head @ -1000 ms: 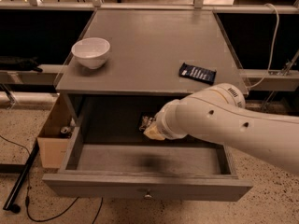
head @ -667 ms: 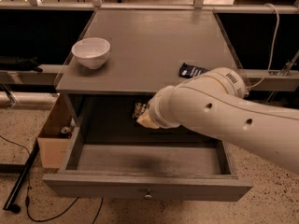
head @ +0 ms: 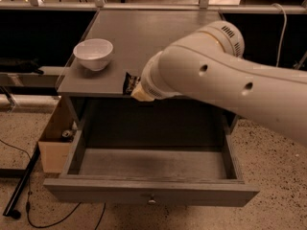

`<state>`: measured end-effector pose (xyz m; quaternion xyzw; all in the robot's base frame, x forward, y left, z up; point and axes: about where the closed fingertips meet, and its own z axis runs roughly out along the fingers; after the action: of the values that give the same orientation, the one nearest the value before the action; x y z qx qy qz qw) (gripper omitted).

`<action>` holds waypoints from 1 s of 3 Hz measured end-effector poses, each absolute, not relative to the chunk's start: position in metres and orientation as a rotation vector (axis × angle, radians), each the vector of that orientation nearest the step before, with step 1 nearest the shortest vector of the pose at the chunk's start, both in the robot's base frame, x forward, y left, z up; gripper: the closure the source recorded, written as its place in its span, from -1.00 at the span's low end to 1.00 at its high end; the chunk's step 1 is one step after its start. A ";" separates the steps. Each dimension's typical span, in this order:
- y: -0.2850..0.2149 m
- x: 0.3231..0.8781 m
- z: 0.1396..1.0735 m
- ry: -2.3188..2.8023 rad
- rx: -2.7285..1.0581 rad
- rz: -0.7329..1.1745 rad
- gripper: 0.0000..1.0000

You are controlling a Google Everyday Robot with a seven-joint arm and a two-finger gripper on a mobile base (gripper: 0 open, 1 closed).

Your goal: Pick rxbar chocolate from top drawer and place on counter

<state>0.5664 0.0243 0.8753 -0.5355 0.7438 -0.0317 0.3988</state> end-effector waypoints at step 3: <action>0.015 0.623 0.928 1.815 -1.391 -0.076 1.00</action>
Offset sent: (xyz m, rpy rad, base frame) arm 0.0305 -0.0023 0.0276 0.0356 0.0100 0.0263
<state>0.6234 0.0147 0.9277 -0.5533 0.7221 -0.0303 0.4141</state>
